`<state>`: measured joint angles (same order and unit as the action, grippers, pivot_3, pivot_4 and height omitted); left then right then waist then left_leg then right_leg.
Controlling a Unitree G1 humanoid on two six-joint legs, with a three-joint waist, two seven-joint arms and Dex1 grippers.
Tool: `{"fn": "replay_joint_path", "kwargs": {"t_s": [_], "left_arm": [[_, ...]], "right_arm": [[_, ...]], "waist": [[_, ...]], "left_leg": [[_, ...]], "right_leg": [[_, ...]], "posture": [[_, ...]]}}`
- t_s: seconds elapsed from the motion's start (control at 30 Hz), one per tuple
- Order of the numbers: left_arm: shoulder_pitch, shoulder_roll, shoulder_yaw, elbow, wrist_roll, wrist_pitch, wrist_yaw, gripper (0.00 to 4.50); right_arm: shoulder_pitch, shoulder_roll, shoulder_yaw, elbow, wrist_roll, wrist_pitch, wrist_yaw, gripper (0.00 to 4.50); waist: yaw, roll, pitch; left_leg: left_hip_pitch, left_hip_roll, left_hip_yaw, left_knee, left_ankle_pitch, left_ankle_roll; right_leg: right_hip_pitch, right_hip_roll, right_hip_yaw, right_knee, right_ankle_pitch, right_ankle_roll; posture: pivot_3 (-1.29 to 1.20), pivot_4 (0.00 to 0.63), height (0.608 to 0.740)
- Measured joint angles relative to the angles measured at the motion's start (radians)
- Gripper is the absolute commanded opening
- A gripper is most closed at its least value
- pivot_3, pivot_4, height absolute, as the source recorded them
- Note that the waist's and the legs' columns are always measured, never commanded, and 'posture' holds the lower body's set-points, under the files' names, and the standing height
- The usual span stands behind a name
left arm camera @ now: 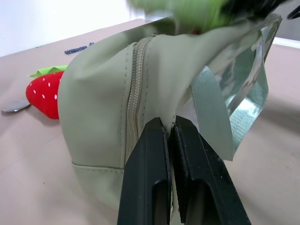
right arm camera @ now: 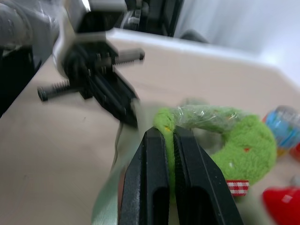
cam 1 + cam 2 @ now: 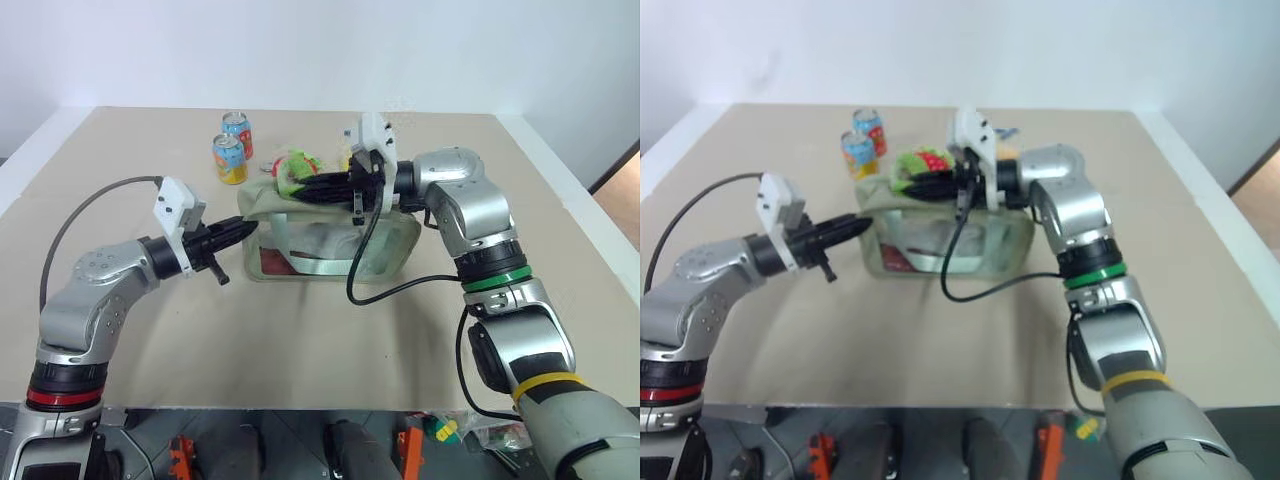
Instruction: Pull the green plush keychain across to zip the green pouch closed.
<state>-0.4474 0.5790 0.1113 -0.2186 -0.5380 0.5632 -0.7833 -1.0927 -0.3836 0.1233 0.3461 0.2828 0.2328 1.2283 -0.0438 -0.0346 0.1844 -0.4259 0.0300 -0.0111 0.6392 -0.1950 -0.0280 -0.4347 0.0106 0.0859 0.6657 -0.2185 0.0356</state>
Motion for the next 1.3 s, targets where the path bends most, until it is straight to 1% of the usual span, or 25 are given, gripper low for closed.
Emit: {"fn": "replay_joint_path", "kwargs": {"t_s": [0.07,0.13,0.4,0.53,0.77,1.03,1.2,1.3], "left_arm": [[-0.006,-0.015,-0.006,0.002,0.002,0.001,0.014,0.0],[-0.033,-0.042,-0.023,0.005,0.008,0.003,0.038,0.0],[-0.067,-0.086,-0.043,0.006,0.011,0.006,0.096,0.0],[-0.067,-0.091,-0.058,0.007,0.021,0.007,0.109,0.0],[-0.068,-0.097,-0.064,0.014,0.028,0.007,0.122,0.0],[-0.063,-0.096,-0.066,0.005,0.033,0.007,0.146,0.0],[-0.034,-0.095,-0.067,-0.016,0.044,0.006,0.168,0.0],[-0.032,-0.095,-0.068,-0.034,0.05,0.006,0.176,0.0]], "right_arm": [[0.001,-0.009,-0.027,-0.023,0.003,-0.037,-0.03,0.08],[0.011,-0.049,-0.055,-0.047,0.0,-0.075,-0.057,0.08],[0.093,-0.167,-0.103,-0.092,-0.003,-0.11,-0.086,0.08],[0.096,-0.204,-0.129,-0.108,-0.003,-0.118,-0.108,0.08],[0.12,-0.228,-0.136,-0.12,-0.005,-0.132,-0.132,0.08],[0.185,-0.395,-0.179,-0.085,-0.037,-0.192,-0.146,0.08],[0.29,-0.506,-0.201,-0.036,-0.102,-0.258,-0.166,0.08],[0.351,-0.519,-0.202,-0.043,-0.123,-0.27,-0.185,0.08]], "waist": [[0.001,0.0,0.0],[0.003,0.0,0.0],[-0.005,0.0,0.0],[-0.004,0.0,0.0],[-0.004,0.0,0.0],[-0.002,0.0,0.0],[-0.002,0.0,0.0],[-0.005,0.0,0.0]], "left_leg": [[0.0,0.0,0.0,0.0,0.0,0.0],[-0.001,0.0,-0.001,0.001,0.0,0.0],[0.0,0.001,0.0,-0.001,0.0,0.0],[0.0,0.001,0.0,-0.001,0.0,0.0],[0.0,0.001,0.001,0.0,0.001,0.001],[-0.001,0.0,0.001,0.0,0.001,0.001],[0.001,0.0,0.002,0.0,0.001,0.001],[0.003,0.0,0.004,0.0,0.001,0.001]], "right_leg": [[0.0,0.0,0.0,0.0,0.0,0.0],[0.0,0.0,0.0,0.0,0.0,0.0],[-0.002,0.001,0.0,0.001,0.001,-0.003],[-0.002,0.001,0.0,0.001,0.001,-0.003],[-0.001,0.001,0.001,0.001,0.0,0.001],[-0.001,0.0,0.002,0.0,-0.001,0.001],[-0.001,0.0,0.003,0.0,-0.001,0.002],[0.0,0.001,0.005,0.001,0.0,0.003]], "posture": [[0.0,0.15,0.74],[0.0,0.15,0.74],[0.0,0.15,0.74],[0.0,0.15,0.74],[0.0,0.15,0.74],[0.0,0.15,0.74],[0.0,0.15,0.74],[0.0,0.15,0.74]]}}
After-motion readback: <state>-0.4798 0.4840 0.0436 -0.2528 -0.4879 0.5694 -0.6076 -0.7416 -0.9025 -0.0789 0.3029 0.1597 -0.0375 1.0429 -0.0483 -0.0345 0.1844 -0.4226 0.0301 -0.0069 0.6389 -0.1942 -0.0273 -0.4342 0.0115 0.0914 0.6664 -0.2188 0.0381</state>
